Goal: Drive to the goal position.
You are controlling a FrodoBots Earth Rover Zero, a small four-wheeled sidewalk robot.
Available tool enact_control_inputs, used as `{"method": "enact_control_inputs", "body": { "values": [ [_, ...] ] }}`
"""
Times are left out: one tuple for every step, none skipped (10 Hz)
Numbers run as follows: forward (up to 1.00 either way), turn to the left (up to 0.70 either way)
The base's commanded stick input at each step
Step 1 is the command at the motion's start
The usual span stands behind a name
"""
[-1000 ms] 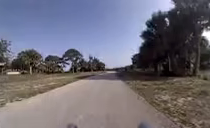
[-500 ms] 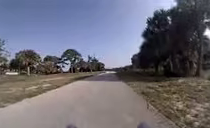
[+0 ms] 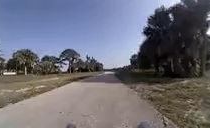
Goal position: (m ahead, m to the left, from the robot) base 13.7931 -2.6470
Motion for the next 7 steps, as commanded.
{"method": "enact_control_inputs", "body": {
  "values": [
    [1.00,0.02],
    [1.00,0.02],
    [1.00,0.03],
    [1.00,0.02],
    [1.00,0.02],
    [1.00,0.02],
    [1.00,0.07]
  ]
}}
